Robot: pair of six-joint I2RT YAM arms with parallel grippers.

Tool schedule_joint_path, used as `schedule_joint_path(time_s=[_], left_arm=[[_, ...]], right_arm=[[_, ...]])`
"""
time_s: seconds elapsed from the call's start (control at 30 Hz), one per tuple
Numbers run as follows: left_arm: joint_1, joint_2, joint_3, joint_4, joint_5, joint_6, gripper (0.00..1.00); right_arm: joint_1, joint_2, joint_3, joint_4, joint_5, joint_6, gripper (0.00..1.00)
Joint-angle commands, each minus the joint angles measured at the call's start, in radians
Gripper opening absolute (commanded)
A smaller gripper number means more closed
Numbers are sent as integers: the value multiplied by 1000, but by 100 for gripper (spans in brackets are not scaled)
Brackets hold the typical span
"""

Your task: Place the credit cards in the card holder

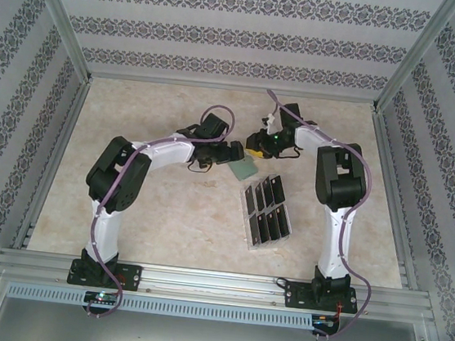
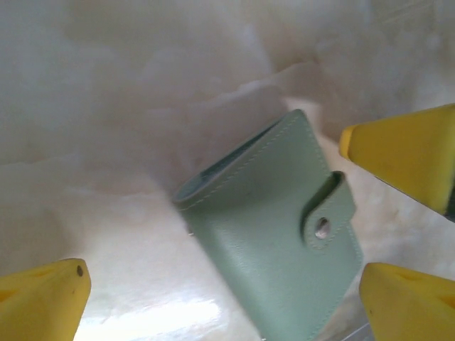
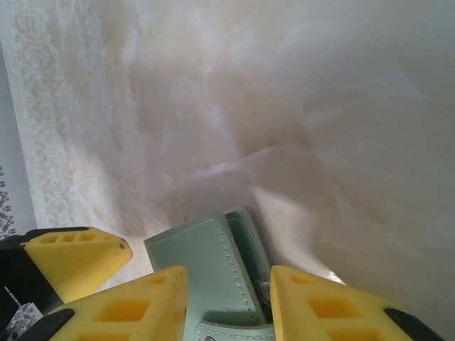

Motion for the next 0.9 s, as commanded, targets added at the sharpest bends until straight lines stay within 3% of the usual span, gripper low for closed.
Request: schedule_joint_path(time_s=[0.0, 0.33, 0.57, 0.87], left_arm=[[-25, 22, 23, 98, 22, -46, 94], [-36, 2, -91, 239, -32, -148, 84], [-35, -22, -130, 251, -102, -191, 80], [-36, 14, -130, 349, -72, -244, 71]], right_arm=[[-22, -18, -2, -11, 0, -12, 36], [-33, -36, -85, 6, -2, -22, 25], [-27, -39, -98, 14, -4, -18, 24], [-14, -38, -101, 9, -4, -23, 23]])
